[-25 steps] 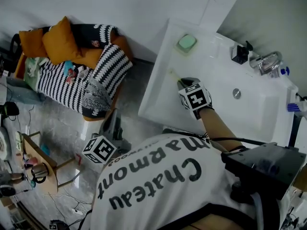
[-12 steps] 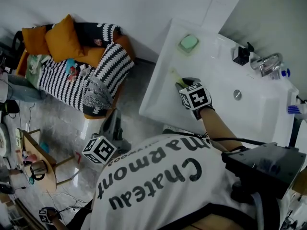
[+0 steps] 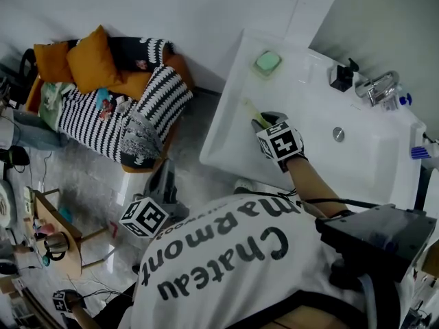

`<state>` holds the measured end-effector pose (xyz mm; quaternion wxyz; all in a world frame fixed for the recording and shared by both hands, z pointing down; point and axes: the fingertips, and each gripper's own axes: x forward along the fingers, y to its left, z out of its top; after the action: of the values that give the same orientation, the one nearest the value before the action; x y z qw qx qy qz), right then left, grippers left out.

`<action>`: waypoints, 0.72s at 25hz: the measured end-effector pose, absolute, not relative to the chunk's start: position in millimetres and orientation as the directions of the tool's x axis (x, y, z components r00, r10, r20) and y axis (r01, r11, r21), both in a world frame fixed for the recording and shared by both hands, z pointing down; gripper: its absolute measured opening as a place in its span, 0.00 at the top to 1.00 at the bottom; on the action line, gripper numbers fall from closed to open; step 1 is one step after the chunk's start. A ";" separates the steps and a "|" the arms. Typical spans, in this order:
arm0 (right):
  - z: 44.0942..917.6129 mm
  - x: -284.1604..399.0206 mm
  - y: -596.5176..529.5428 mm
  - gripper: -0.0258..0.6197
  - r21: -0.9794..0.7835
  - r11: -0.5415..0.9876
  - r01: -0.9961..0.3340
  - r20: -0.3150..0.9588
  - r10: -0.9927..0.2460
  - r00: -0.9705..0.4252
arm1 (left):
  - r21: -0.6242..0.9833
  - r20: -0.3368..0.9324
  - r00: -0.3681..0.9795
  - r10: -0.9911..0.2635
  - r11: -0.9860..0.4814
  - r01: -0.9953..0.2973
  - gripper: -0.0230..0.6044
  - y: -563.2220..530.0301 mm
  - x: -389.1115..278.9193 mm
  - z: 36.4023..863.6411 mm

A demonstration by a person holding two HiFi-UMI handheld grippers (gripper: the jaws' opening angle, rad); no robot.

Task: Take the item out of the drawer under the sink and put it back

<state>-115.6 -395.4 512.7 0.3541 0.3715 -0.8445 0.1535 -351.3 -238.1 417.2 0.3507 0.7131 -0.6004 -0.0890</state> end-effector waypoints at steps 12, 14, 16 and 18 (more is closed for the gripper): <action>458.1 -120.5 -351.6 0.93 -0.018 0.673 -0.739 0.534 -0.619 -0.576 | 0.600 0.277 0.342 -0.898 -0.116 -0.792 0.95 -210.3 -328.1 420.7; 448.1 -124.8 -336.1 0.94 -0.027 0.682 -0.731 0.516 -0.617 -0.595 | 0.597 0.273 0.361 -0.892 -0.137 -0.791 0.95 -201.6 -326.3 418.0; 442.7 -126.7 -322.0 0.94 -0.037 0.692 -0.721 0.501 -0.612 -0.613 | 0.600 0.265 0.374 -0.889 -0.152 -0.786 0.95 -195.0 -324.4 416.1; 440.8 -125.7 -306.9 0.94 -0.044 0.696 -0.717 0.492 -0.609 -0.622 | 0.604 0.258 0.392 -0.883 -0.169 -0.779 0.95 -188.4 -320.5 415.7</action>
<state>-125.7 -306.9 440.8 0.2262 0.3713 -0.8927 0.1188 -320.5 -188.4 415.7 0.3424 0.7606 -0.5462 -0.0764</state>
